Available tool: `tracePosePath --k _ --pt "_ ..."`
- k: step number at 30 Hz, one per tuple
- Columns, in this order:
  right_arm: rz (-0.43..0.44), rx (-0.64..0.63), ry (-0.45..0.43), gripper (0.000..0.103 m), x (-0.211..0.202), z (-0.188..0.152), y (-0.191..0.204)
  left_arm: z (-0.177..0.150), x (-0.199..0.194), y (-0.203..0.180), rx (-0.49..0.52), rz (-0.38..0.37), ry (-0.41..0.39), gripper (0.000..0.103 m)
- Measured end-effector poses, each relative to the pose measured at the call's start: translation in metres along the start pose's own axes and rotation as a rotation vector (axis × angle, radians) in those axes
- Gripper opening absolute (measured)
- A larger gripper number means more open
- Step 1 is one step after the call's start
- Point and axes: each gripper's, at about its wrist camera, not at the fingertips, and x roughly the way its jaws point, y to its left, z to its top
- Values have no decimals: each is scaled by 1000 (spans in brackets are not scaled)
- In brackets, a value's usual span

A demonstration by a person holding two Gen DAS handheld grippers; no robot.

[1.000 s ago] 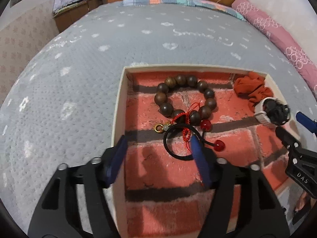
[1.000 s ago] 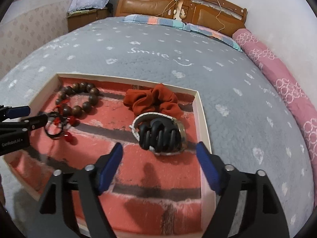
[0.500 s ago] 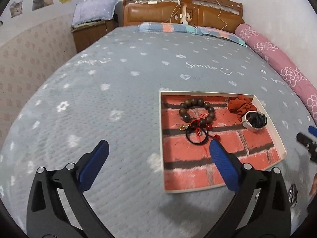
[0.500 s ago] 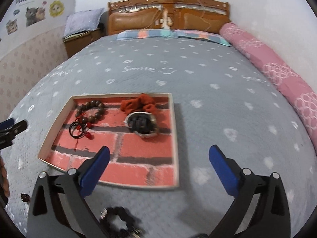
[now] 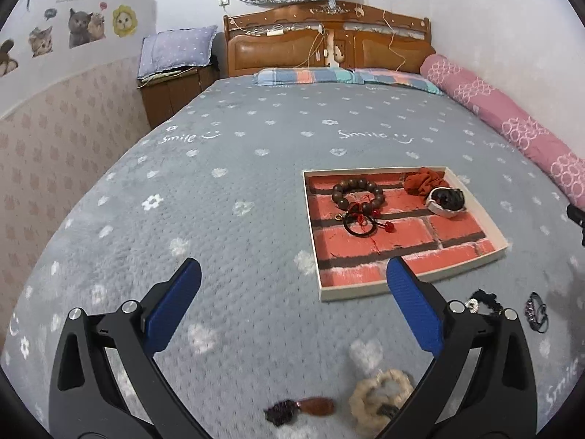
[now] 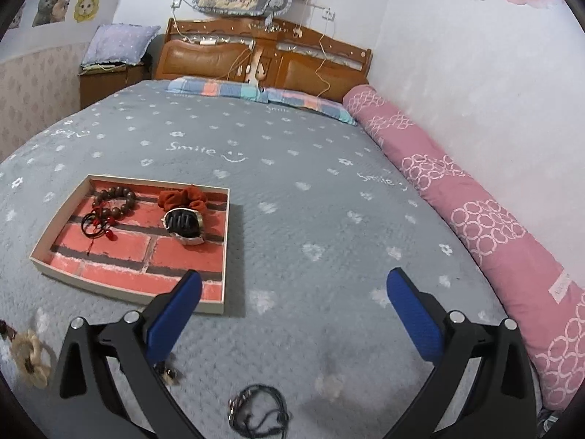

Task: Organize jewelry
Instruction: 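Withdraw both tools from the tray toward the remaining jewelry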

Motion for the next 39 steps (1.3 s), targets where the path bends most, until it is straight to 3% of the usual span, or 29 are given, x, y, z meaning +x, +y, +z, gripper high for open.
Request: tracePosePath --k 5,9,14,27,35,39 --pt "35 35 4 99 -16 -21 -6 -16 -20 5 -9 -1 -21 98" --pt "70 63 17 99 -23 -39 -5 -31 -25 13 -34 -25 10 98" --pt "96 74 38 99 -27 -61 1 -53 -25 19 -51 -3 27 98" --pt "110 142 116 99 -9 -110 2 -105 0 38 -116 -25 112 98" --pt "114 163 160 99 13 -140 11 -126 15 35 -82 9 122 98" --pt "119 164 160 99 20 -146 13 -132 20 39 -101 -17 133 98"
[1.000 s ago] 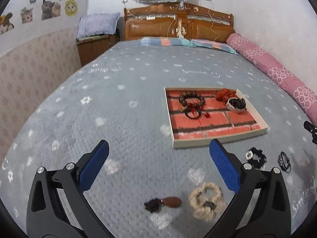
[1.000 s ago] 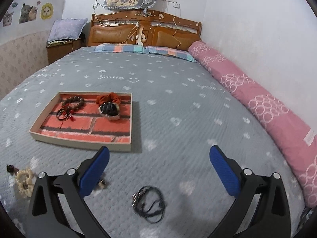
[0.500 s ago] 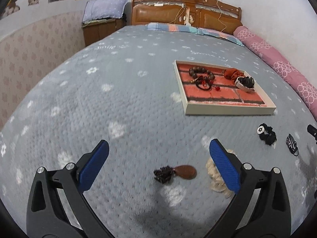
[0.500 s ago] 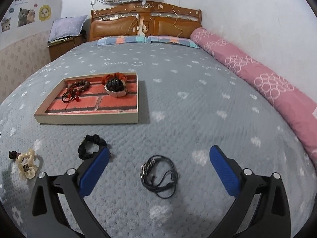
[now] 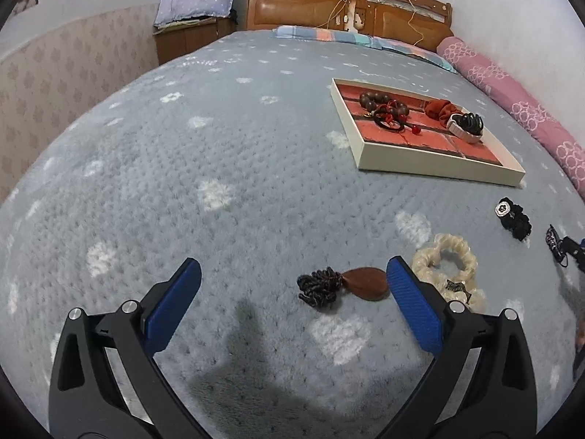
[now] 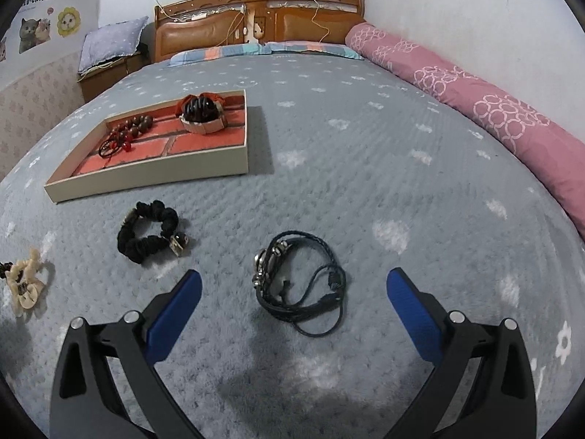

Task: Organize jewelry
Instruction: 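Withdraw both tools from the tray toward the remaining jewelry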

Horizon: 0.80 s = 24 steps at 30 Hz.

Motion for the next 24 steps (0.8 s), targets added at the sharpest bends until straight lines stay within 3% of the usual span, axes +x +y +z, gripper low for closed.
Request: tracePosePath --k 9,15,19,24 --pt "21 4 9 99 12 -3 0 -9 12 -13 63 6 31 98" --pt "1 -72 8 98 17 -1 16 -8 24 -6 17 -18 77 98" --pt "-7 -109 33 81 23 -2 24 -8 27 4 -51 -55 80 98" --pt "19 -75 60 74 29 -3 18 -7 30 4 -64 -51 83 97"
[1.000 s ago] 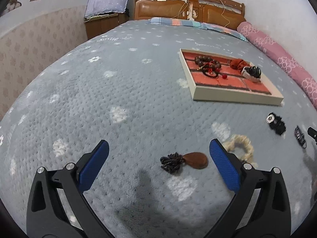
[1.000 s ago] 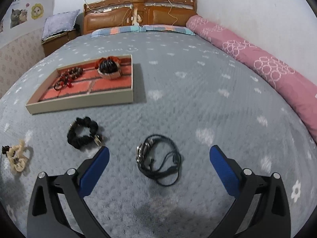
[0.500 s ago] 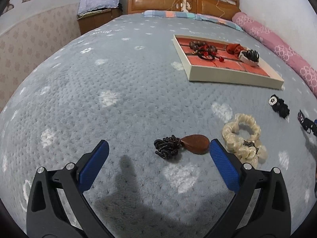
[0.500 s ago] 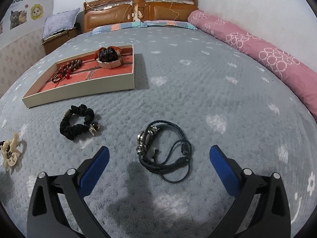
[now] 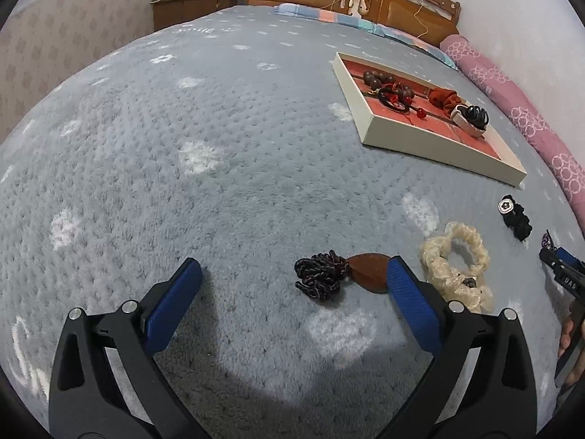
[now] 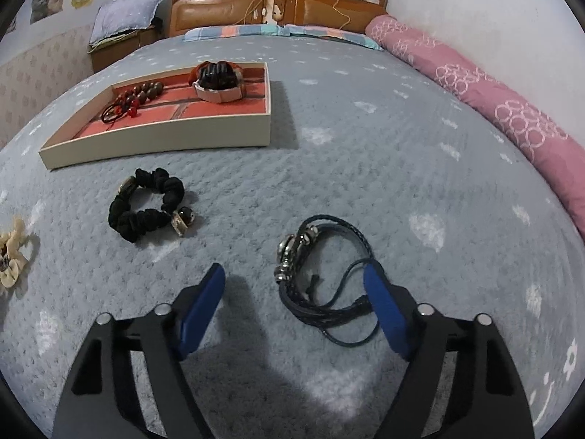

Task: Organize jewelry
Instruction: 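Withdraw both tools from the tray toward the remaining jewelry, then grasp the braided leather bracelet with the right tool while the left tool grasps the brown pendant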

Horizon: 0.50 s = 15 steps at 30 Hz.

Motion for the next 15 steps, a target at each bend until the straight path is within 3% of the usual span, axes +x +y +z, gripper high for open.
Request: tracePosePath --k 4,15 --pt "3 -3 3 70 1 -1 0 4 6 -10 38 24 13 96" --pt "38 13 18 54 4 -3 -1 5 7 -9 21 -14 -7 72"
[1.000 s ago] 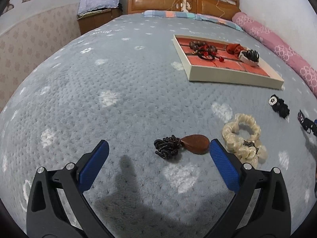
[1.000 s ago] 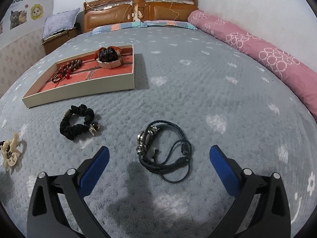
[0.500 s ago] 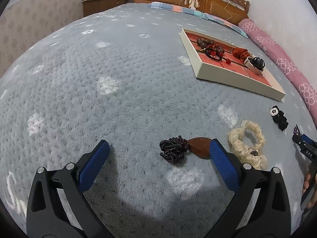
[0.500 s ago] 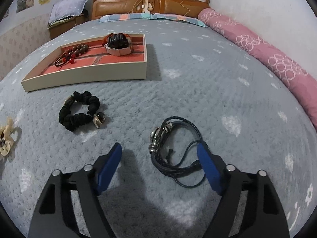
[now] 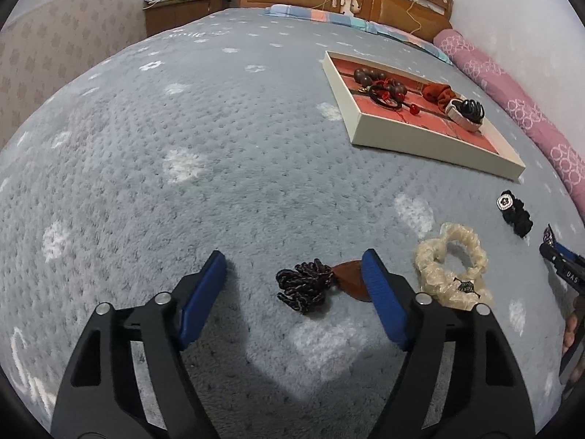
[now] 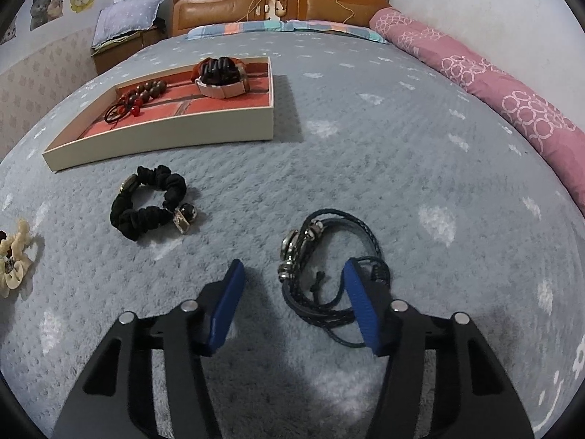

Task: Organize jewelry
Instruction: 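Grasp the braided leather bracelet with the right tool while the left tool grasps the brown pendant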

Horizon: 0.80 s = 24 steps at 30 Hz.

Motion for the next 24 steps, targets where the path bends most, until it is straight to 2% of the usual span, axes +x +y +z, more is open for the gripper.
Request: tracePosePath --k 7,9,16,18,20,24 --pt "9 12 4 43 2 0 -1 -1 -2 6 -30 4 -10 57" --pt "12 15 9 42 2 1 -2 -2 -3 7 -38 6 -11 55" --pt "33 39 32 42 7 4 -7 -3 -4 10 -47 -1 -9 54" --pt "36 55 27 37 6 4 -9 -3 -4 10 -43 -1 -9 54" --pt "46 77 23 33 5 4 -14 -4 -6 11 -43 -3 -9 52" --pt "58 95 16 28 5 3 -16 -4 -7 10 -41 -15 -9 41"
